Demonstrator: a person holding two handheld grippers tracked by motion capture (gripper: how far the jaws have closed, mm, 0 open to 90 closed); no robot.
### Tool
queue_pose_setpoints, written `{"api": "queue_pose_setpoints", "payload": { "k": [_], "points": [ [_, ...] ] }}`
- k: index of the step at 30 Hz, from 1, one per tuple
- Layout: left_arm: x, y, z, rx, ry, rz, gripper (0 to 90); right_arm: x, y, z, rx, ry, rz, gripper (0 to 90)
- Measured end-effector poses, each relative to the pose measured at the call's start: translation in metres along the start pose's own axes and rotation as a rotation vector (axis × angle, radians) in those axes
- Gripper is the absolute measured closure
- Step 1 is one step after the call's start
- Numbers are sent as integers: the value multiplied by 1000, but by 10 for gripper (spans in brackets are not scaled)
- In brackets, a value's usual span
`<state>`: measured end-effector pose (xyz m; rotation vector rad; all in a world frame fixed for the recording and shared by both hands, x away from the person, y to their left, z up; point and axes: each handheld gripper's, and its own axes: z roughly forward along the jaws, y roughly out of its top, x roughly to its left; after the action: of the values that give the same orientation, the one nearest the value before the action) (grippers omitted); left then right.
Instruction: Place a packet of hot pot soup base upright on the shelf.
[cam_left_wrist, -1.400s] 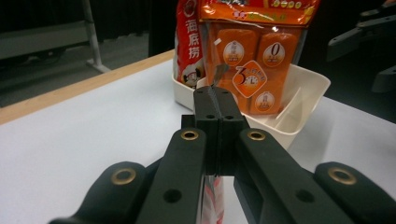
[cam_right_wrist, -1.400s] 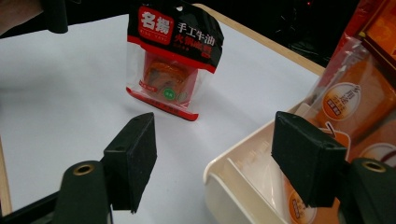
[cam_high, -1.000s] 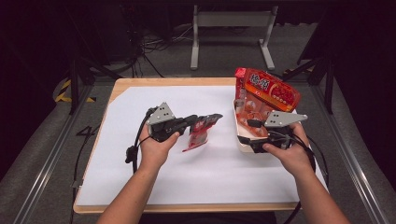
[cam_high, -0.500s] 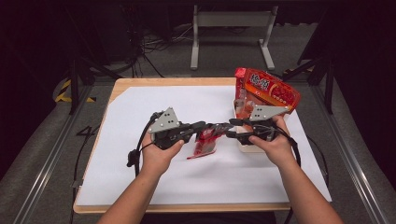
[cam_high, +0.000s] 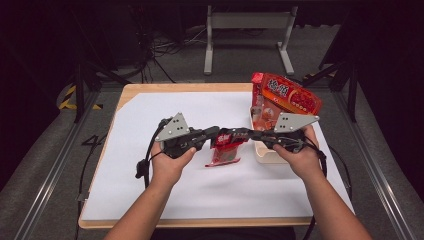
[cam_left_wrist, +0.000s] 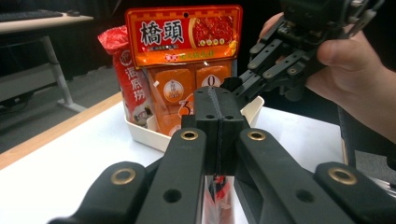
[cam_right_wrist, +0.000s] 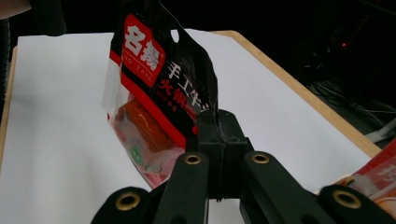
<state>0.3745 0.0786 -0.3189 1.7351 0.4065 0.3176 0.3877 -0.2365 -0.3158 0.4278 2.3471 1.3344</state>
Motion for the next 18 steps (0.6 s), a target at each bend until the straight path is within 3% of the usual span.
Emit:
{"api": "queue_pose_setpoints", "payload": {
  "k": [8,18],
  "points": [
    [7,4,10,-19,7,-1,900,3,10,-12,13,-79,-35,900],
    [6,16,25,-28,5,15,900,0,15,-28,9,-152,-31,900]
  ]
}}
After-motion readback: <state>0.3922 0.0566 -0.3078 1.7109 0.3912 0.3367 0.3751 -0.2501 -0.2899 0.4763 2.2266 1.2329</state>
